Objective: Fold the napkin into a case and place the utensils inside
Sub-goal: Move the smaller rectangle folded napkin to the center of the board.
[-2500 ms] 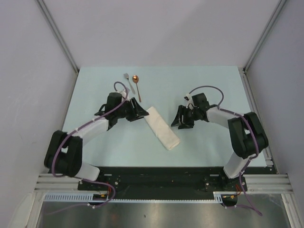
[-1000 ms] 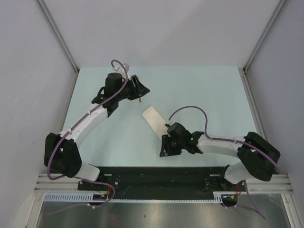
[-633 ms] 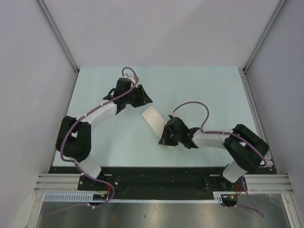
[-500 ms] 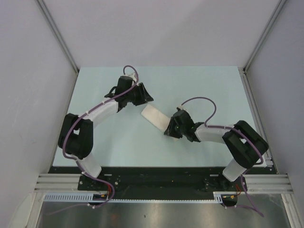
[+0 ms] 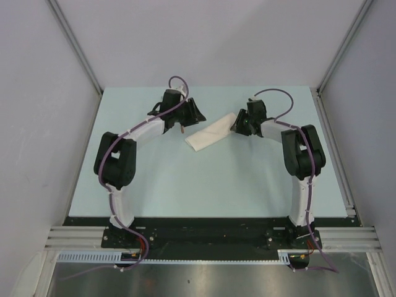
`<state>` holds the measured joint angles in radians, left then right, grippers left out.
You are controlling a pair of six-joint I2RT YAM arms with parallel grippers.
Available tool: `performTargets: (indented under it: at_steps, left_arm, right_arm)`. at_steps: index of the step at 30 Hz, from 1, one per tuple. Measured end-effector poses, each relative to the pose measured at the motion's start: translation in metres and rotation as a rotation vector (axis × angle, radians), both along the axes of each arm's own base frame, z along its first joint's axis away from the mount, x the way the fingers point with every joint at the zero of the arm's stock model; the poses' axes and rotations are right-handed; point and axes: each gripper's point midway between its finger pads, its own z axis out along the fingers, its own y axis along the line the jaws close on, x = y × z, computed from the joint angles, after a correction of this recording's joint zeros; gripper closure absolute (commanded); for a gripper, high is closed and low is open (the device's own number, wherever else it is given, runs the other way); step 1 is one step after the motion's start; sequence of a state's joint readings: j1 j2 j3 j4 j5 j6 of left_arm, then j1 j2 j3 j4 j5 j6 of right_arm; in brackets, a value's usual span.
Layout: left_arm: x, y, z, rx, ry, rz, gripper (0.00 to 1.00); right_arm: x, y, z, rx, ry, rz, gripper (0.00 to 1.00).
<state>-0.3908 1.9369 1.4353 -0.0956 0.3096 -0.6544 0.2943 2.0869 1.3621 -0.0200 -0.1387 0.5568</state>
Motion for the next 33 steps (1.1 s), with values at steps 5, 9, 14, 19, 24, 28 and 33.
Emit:
performTargets:
  at_steps: [5,9,14,19,24,28,33]
  left_arm:
    - [0.008,0.000,-0.023,0.055,0.032,-0.013,0.46]
    - [0.010,0.003,-0.023,0.098,0.015,-0.036,0.45]
    - [0.028,0.011,-0.008,0.163,-0.061,-0.039,0.46]
    - [0.034,0.020,-0.004,0.152,-0.081,-0.055,0.58]
    - [0.023,0.014,-0.021,0.055,-0.036,-0.069,0.52]
    - [0.008,0.014,-0.045,0.044,0.045,-0.062,0.45]
    - [0.028,0.009,-0.041,0.079,0.013,-0.084,0.40]
  right_arm:
    - [-0.006,-0.017,-0.001,0.002,0.030,0.029,0.41]
    - [-0.033,-0.017,0.003,0.017,0.061,0.085,0.36]
    - [-0.048,-0.010,0.008,0.069,0.089,0.144,0.35]
    - [-0.046,-0.001,0.020,0.138,0.086,0.192,0.51]
    - [-0.021,0.018,0.048,0.245,0.032,0.246,0.53]
    - [-0.019,0.020,0.054,0.300,0.038,0.258,0.41]
    - [-0.029,0.010,0.041,0.372,0.083,0.227,0.37]
